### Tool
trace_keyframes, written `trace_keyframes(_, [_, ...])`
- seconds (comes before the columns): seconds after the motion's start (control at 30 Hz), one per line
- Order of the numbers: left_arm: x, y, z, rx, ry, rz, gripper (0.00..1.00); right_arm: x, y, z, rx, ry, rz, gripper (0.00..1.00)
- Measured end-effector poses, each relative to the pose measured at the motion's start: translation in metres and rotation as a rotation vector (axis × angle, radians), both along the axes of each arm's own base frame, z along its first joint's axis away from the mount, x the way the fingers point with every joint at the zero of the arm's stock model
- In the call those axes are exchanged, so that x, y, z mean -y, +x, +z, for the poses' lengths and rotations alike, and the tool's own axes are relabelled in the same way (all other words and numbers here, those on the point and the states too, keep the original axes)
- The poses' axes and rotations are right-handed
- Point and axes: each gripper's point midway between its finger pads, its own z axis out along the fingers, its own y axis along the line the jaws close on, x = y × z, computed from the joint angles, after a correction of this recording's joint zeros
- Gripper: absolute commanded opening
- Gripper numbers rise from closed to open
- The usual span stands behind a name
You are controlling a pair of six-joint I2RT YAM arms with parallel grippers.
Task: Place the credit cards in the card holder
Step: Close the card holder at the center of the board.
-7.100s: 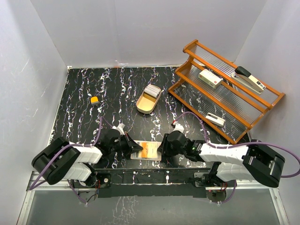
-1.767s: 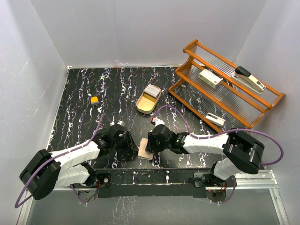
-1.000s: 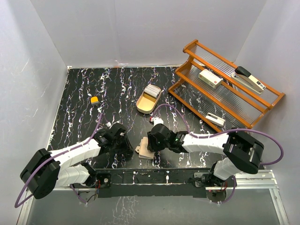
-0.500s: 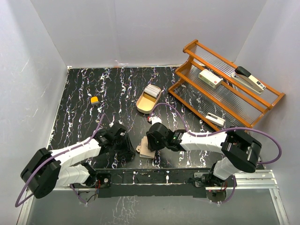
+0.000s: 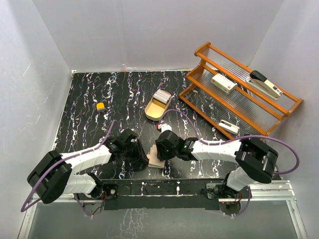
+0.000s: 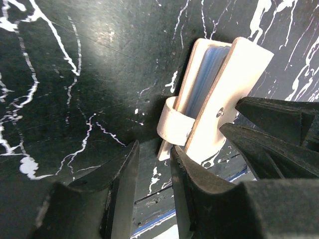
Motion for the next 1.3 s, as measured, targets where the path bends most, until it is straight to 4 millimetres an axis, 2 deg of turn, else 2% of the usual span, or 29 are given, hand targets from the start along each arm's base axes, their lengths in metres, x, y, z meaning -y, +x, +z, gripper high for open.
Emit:
trace_keyframes(0.27, [-0.015, 0.01, 0.004, 0.055, 0.055, 0.078, 0.32, -0.001, 0.0, 0.0, 0.009, -0.009, -0.001, 0.31])
trace_keyframes(0.6, [-0.02, 0.011, 0.004, 0.08, 0.087, 0.049, 0.43, -0.001, -0.001, 0.0, 0.018, -0.015, -0.001, 0.31])
trace_keyframes(0.73, [-0.018, 0.008, 0.007, 0.071, 0.07, 0.037, 0.45, -0.001, -0.001, 0.0, 0.018, -0.015, -0.001, 0.31])
trace_keyframes(0.93, [-0.002, 0.012, 0.019, 0.096, -0.013, 0.019, 0.47, -0.001, -0.001, 0.0, 0.021, -0.016, -0.002, 0.31])
trace_keyframes(1.07, [0.005, 0.013, 0.012, 0.078, -0.029, 0.004, 0.43, -0.001, -0.001, 0.0, 0.021, -0.016, -0.002, 0.31])
trace_keyframes(1.3, [0.0, 0.012, 0.001, 0.046, 0.013, 0.025, 0.27, 0.0, -0.001, 0.0, 0.022, -0.018, -0.002, 0.31])
